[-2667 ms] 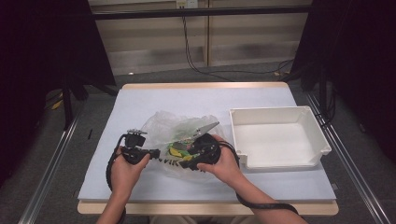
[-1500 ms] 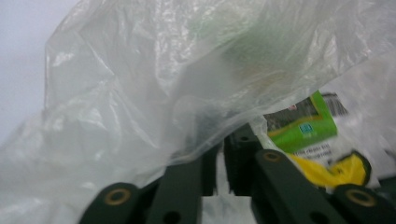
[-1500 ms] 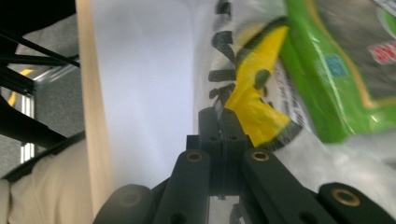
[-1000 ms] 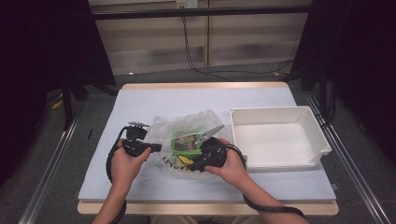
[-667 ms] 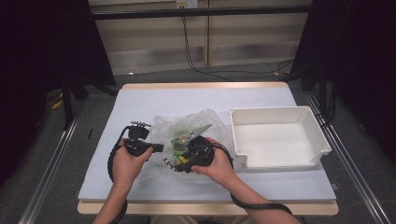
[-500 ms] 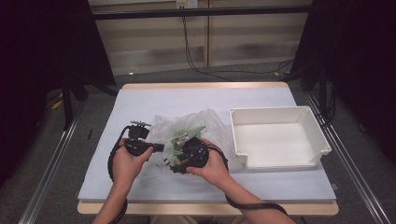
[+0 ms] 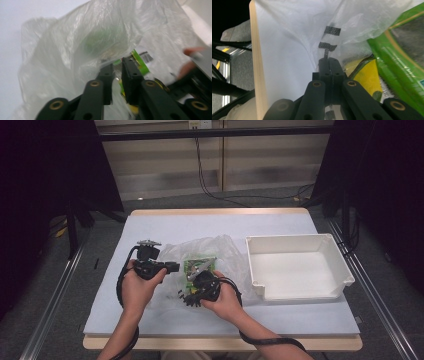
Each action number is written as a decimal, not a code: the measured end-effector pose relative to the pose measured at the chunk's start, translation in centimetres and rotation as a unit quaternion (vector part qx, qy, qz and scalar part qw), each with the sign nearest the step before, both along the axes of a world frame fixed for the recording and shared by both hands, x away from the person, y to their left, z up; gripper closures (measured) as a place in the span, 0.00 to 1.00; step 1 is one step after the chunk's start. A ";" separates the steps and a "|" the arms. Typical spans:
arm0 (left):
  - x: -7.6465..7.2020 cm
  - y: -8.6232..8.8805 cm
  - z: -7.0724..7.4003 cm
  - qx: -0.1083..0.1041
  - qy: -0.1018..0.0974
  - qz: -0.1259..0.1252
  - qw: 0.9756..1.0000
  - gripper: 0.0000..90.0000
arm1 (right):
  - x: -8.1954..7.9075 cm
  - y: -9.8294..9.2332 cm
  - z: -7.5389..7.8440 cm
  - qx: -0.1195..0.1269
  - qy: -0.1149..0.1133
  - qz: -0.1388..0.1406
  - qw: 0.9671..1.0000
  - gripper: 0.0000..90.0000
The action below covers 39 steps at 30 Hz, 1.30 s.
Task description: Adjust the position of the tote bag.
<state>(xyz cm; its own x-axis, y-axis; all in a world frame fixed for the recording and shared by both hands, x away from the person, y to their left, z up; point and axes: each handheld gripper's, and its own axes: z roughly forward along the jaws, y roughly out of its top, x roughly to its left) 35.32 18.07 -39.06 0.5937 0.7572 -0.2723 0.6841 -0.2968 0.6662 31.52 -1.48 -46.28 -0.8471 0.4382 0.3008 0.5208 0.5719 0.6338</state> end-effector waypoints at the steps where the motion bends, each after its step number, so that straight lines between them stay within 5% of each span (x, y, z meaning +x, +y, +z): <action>1: 0.5 -0.1 -0.1 0.009 0.000 0.005 1.000 0.94 | -0.1 0.0 0.0 -0.002 -0.001 0.001 1.000 1.00; 8: 3.2 -0.7 -0.4 0.046 -0.019 0.022 0.999 1.00 | -1.0 0.2 -0.6 -0.012 0.001 0.017 1.000 1.00; 16: 5.9 -0.3 -0.5 0.078 -0.018 0.029 0.996 1.00 | -1.7 0.0 -0.9 -0.014 0.001 0.034 0.999 1.00; 23: 7.5 -0.4 -1.2 0.082 -0.010 0.038 0.996 1.00 | -2.0 -0.3 -1.2 -0.012 0.006 0.037 0.999 1.00; 25: 7.5 -0.6 -1.5 0.067 -0.008 0.048 0.997 1.00 | -2.1 -0.3 -1.2 -0.015 0.003 0.044 0.999 1.00; 29: 7.2 -0.5 -1.3 0.062 -0.005 0.021 0.998 1.00 | -1.9 -0.6 -1.0 -0.011 0.004 0.032 0.999 1.00; 31: 6.8 -0.6 -1.1 0.054 -0.020 0.027 0.998 0.84 | -1.8 -0.7 -0.9 -0.009 0.002 0.032 0.999 1.00; 33: 6.6 -0.9 -0.9 0.044 -0.014 0.019 0.999 0.74 | -1.7 -0.7 -0.9 -0.009 0.002 0.032 0.999 1.00; 39: 6.5 -2.2 -1.2 0.055 -0.013 0.008 0.998 0.46 | -1.7 -0.8 -0.7 -0.010 0.003 0.029 1.000 1.00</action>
<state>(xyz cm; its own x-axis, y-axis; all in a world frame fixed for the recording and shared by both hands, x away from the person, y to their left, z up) 41.87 15.83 -40.27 0.5875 0.7906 -0.1725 0.6723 -0.3583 0.6478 29.83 -2.23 -47.02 -0.8696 0.3942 0.2974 0.4900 0.6138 0.6190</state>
